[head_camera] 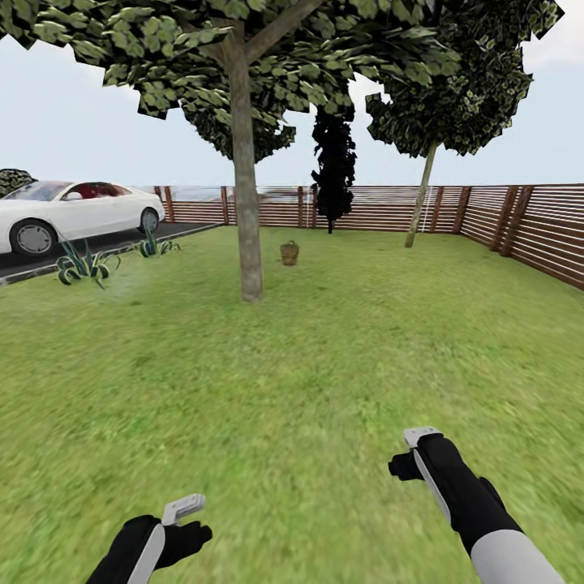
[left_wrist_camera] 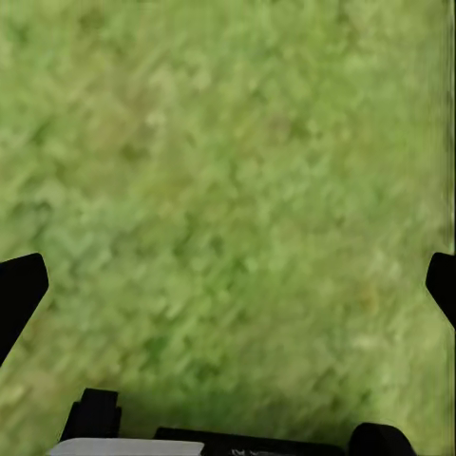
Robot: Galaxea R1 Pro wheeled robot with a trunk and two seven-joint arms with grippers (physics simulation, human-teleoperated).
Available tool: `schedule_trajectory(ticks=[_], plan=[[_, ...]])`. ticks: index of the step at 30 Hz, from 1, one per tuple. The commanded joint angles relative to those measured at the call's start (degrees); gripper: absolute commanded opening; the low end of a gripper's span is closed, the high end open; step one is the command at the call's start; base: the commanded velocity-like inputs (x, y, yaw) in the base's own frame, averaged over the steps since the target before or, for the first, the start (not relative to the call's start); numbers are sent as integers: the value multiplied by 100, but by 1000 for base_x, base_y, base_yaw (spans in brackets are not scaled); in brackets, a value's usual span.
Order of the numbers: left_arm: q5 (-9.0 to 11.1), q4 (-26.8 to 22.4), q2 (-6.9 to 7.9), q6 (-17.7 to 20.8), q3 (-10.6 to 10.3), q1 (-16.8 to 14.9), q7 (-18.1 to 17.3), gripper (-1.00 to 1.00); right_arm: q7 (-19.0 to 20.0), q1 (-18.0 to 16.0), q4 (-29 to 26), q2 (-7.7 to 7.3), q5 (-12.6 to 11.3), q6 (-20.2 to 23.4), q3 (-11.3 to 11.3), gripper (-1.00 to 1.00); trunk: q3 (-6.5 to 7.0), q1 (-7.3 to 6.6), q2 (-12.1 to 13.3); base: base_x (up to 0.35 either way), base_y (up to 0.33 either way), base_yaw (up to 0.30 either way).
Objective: Take the three Easter eggs out of the wicker basket on the lawn in the garden, then place them on the lawn next to a single tree (choose any tree) so that all three eggs are next to the same tree and none are left in the basket.
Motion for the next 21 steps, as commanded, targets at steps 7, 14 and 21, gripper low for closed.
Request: schedule_trajectory(ticks=[7, 14, 21], plan=[[61, -9, -33, 28, 7, -1, 56, 100, 2, -4, 54, 0, 39, 39, 22, 100, -7, 3, -3, 310, -188, 0], [61, -13, -33, 31, 16, -2, 56, 100, 1, -4, 55, -14, 32, 64, 17, 100, -7, 3, -3, 310, -188, 0], [61, -16, -35, 31, 17, -1, 51, 100, 1, -4, 29, -28, -7, 70, 12, 100, -7, 3, -3, 310, -188, 0]])
